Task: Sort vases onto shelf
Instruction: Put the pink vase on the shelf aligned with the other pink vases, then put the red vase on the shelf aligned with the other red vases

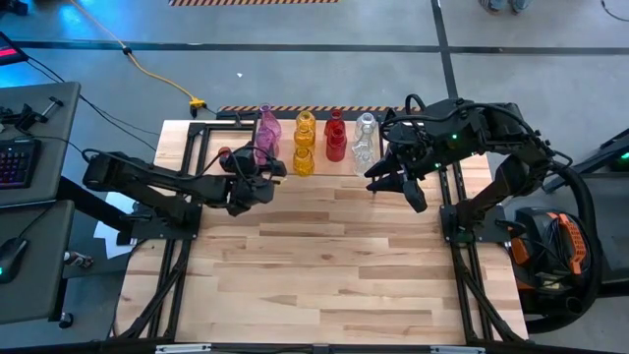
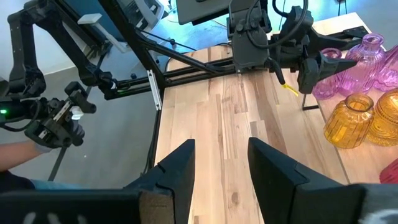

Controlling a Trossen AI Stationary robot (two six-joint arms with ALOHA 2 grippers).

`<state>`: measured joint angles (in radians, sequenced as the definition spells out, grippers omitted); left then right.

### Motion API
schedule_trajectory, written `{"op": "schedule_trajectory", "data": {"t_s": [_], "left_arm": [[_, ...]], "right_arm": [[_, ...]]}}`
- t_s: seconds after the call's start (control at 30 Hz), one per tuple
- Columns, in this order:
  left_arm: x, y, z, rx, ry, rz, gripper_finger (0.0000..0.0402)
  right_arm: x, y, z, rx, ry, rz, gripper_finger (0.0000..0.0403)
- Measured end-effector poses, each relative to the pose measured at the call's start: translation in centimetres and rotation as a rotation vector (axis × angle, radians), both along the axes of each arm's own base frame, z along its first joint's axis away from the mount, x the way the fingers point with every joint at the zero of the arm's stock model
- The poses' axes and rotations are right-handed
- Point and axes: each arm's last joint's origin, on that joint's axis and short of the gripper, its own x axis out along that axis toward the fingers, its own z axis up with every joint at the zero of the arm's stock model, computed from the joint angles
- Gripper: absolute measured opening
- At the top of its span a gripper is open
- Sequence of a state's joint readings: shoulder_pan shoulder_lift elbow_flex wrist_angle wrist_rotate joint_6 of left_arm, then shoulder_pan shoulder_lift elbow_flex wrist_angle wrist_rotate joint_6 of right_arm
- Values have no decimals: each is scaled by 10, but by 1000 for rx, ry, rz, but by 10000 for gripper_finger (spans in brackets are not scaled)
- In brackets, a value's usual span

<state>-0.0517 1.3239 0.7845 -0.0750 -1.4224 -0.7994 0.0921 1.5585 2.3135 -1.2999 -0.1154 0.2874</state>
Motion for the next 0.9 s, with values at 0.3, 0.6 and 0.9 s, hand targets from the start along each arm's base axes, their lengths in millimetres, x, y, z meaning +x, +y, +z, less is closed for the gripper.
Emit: {"op": "schedule_trajectory", "data": {"t_s": [0.3, 0.6, 0.9], "left_arm": [[2, 1, 0, -5, -22, 0, 308], [6, 8, 8, 0, -31, -5, 308], [10, 8, 17, 24, -15, -16, 308]], "right_arm": [[0, 0, 0, 8, 0, -5, 130], [0, 0, 0, 7, 0, -4, 130], [0, 0, 0, 8, 0, -5, 130]]}}
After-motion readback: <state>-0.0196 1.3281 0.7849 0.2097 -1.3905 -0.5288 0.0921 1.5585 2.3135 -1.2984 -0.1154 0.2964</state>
